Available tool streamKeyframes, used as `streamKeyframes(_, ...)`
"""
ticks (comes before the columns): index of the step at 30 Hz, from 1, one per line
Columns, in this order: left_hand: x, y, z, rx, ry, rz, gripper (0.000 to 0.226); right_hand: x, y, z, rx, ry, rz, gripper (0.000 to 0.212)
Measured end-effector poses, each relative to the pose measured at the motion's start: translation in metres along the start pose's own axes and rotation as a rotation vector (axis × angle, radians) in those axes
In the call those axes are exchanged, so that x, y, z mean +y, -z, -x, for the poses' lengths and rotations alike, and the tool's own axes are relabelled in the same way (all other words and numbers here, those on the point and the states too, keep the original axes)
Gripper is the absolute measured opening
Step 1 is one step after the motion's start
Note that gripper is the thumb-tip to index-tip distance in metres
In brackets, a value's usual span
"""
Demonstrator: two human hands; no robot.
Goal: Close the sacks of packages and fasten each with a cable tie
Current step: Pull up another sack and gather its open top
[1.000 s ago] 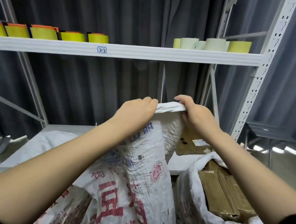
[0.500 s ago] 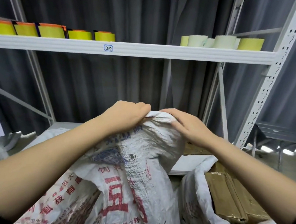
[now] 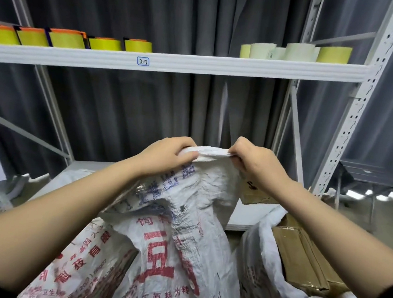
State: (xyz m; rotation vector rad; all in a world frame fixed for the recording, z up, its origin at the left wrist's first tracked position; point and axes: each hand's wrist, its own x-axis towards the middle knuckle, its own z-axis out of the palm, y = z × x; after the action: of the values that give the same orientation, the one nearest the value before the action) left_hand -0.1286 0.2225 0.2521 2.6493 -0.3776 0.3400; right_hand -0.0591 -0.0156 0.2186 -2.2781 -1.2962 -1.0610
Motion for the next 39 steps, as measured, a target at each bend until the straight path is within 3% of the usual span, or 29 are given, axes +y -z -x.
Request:
streamKeyframes(3,0.004,-0.003,0.001,0.042,-0.02,0.049,0.006,0.001,-0.003,0.001,-0.011,0.105,0.12,0.008)
streamKeyframes(5,0.006,-0.004,0.003,0.075,-0.083,-0.085,0.007,0.0,-0.001,-0.001,-0.081,0.095,0.123,0.015)
streamKeyframes(7,0.007,-0.007,0.004,0.158,-0.21,-0.334,0.01,-0.003,0.006,-0.006,-0.231,0.0,0.009,0.024)
streamKeyframes(10,0.008,-0.008,0.003,0.279,-0.493,-0.673,0.038,-0.006,0.012,-0.014,-0.427,-0.226,-0.331,0.032)
streamKeyframes(12,0.01,-0.008,0.004,0.299,-0.595,-0.773,0.049,-0.009,0.013,-0.02,-0.469,-0.235,-0.45,0.044)
streamKeyframes(14,0.01,-0.01,0.003,0.342,-0.652,-0.812,0.051,-0.011,0.009,-0.022,-0.518,-0.19,-0.497,0.032)
streamKeyframes(16,0.007,-0.013,0.003,0.366,-0.681,-0.834,0.038,-0.012,0.007,-0.02,-0.532,-0.198,-0.484,0.009)
streamKeyframes(18,0.001,-0.015,0.001,0.368,-0.652,-0.842,0.025,-0.011,0.006,-0.016,-0.52,-0.217,-0.424,0.01)
streamKeyframes(20,0.001,-0.017,0.001,0.301,-0.522,-0.776,0.026,-0.01,0.007,-0.012,-0.481,-0.204,-0.291,0.015)
streamKeyframes(23,0.006,-0.019,0.003,0.068,-0.148,-0.446,0.028,-0.005,0.002,0.0,-0.359,-0.099,-0.069,0.014)
streamKeyframes(25,0.008,-0.022,0.002,-0.069,-0.022,-0.182,0.021,-0.001,-0.007,0.01,-0.29,-0.016,0.072,0.03)
streamKeyframes(27,0.008,-0.023,0.002,-0.14,0.027,0.092,0.026,0.002,-0.014,0.014,-0.265,-0.061,0.131,0.052)
streamKeyframes(29,0.006,-0.022,0.002,-0.112,0.018,0.217,0.024,0.004,-0.016,0.014,-0.24,-0.098,0.103,0.049)
streamKeyframes(32,0.005,-0.018,0.003,-0.002,-0.037,0.177,0.009,0.001,-0.007,0.01,-0.237,-0.177,-0.109,0.018)
streamKeyframes(34,0.006,-0.018,0.002,0.078,-0.084,-0.001,0.007,-0.002,0.0,0.001,-0.371,-0.235,-0.287,0.029)
streamKeyframes(36,0.01,-0.02,0.0,0.238,-0.314,-0.278,0.012,-0.008,0.006,-0.011,-0.496,-0.253,-0.46,0.045)
streamKeyframes(38,0.017,-0.024,-0.001,0.345,-0.52,-0.445,0.018,-0.014,0.007,-0.02,-0.553,-0.225,-0.479,0.048)
streamKeyframes(39,0.02,-0.024,-0.001,0.341,-0.528,-0.449,0.017,-0.016,0.005,-0.022,-0.582,-0.211,-0.445,0.044)
